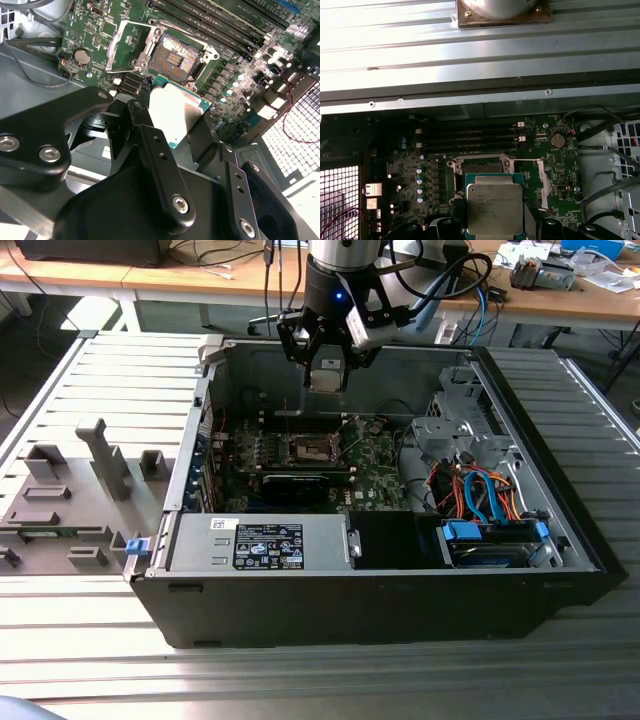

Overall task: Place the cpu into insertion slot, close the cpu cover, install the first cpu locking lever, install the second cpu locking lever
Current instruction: 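Place the cpu into insertion slot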

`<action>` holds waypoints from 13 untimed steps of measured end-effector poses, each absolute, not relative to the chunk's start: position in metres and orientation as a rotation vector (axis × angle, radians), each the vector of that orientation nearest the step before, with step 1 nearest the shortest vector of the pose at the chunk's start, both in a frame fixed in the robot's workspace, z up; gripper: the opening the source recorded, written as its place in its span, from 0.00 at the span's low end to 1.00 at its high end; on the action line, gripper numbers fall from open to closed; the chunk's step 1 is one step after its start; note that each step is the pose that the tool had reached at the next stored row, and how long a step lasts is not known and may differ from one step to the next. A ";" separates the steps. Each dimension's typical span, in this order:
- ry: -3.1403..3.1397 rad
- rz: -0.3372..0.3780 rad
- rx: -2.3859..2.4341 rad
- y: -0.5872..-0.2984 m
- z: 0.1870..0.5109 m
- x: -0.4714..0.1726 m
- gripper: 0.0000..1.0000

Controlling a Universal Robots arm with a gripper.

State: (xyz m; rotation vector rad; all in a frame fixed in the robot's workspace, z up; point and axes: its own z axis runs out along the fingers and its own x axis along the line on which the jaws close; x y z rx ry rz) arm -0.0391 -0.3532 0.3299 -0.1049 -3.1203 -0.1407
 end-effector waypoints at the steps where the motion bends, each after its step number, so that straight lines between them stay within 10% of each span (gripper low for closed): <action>1: -3.120 -0.141 -0.106 -0.353 0.330 -0.039 0.54; 13: -3.120 -0.141 -0.122 -0.353 0.330 -0.039 0.54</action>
